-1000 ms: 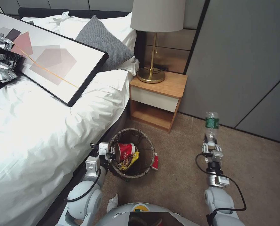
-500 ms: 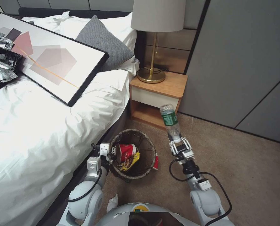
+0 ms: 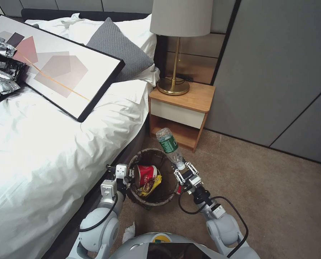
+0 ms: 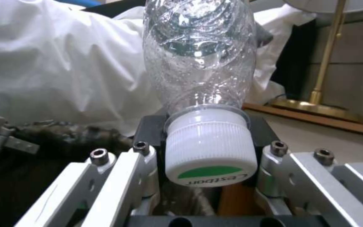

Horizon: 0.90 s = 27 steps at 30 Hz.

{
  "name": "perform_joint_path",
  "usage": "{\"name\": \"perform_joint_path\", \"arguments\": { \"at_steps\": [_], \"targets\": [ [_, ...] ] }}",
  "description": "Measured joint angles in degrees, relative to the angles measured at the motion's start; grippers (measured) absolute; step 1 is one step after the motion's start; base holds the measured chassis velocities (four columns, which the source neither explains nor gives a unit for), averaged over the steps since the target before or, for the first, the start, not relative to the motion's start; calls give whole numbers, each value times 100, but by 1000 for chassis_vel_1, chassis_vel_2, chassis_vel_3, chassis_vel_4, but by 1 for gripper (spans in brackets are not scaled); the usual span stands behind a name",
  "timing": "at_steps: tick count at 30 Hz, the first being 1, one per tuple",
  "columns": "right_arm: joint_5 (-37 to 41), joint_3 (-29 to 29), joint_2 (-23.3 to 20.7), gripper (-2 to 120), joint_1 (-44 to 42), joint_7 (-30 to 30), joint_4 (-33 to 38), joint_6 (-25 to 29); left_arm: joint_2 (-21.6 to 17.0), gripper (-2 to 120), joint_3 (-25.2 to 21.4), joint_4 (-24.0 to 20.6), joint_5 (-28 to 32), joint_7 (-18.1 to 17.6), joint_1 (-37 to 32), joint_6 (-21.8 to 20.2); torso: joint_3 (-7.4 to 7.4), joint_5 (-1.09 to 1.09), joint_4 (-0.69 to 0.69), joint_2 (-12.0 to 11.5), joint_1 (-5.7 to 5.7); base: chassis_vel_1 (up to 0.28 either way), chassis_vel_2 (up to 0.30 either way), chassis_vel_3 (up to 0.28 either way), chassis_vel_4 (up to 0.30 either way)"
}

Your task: Pick up the trash bin, then pick up the garbage from the floor and place it into the trash bin.

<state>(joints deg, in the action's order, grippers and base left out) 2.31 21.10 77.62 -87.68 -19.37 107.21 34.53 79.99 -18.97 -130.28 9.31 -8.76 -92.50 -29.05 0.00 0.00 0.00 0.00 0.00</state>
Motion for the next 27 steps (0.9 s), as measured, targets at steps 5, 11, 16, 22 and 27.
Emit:
{"name": "perform_joint_path", "arguments": {
  "at_steps": [5,11,16,22,27],
  "targets": [
    [-2,-167,-27,29,22,62,-107,-64,1,6,16,-8,-14,0,-4,-1,0,1,0,0,0,0,0,0,0],
    [-51,-311,-67,29,58,124,-321,-94,9,6,62,-14,-27,-2,-4,-4,0,1,0,0,0,0,0,0,0],
    [-98,-392,-63,29,73,157,-481,-101,16,6,80,-17,-33,-4,4,-9,0,0,0,0,0,0,0,0,0],
    [-162,-456,-52,29,75,190,-635,-96,30,6,93,-18,-35,-6,12,-12,0,0,0,0,0,0,0,0,0],
    [-217,-519,-39,29,72,218,-788,-79,41,6,129,-26,-21,-10,16,-27,0,0,0,0,0,0,0,0,0]
  ]
}}
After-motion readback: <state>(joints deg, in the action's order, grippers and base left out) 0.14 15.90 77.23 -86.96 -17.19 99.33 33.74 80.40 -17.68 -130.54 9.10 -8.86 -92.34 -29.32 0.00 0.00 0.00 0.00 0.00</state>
